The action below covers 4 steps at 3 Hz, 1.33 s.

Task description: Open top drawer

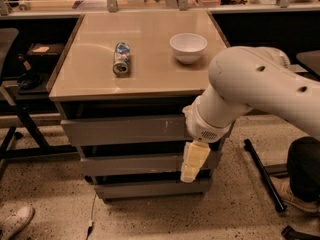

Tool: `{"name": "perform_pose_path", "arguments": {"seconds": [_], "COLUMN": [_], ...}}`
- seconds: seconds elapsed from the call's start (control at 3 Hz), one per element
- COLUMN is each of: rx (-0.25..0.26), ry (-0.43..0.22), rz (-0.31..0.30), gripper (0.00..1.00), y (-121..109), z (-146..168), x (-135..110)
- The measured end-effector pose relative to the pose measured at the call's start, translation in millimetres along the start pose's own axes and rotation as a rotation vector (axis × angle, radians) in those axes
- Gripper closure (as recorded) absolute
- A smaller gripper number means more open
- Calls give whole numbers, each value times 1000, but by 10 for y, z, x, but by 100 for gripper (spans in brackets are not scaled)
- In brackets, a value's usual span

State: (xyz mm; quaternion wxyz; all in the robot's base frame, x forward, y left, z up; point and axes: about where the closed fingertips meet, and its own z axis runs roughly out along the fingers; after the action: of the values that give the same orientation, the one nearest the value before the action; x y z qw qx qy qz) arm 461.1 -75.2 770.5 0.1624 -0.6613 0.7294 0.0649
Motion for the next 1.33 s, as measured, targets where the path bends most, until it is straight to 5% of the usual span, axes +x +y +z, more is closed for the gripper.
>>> {"name": "perform_pose_path", "arguments": {"seconds": [0.67, 1.0, 1.33], "rx": [23, 38, 37], "ry": [14, 51, 52], "rz": [-50, -46, -46], "gripper": [0, 0, 0], "y": [-392, -794, -799], "z": [641, 1044, 1057], "x": [-159, -105, -102]}}
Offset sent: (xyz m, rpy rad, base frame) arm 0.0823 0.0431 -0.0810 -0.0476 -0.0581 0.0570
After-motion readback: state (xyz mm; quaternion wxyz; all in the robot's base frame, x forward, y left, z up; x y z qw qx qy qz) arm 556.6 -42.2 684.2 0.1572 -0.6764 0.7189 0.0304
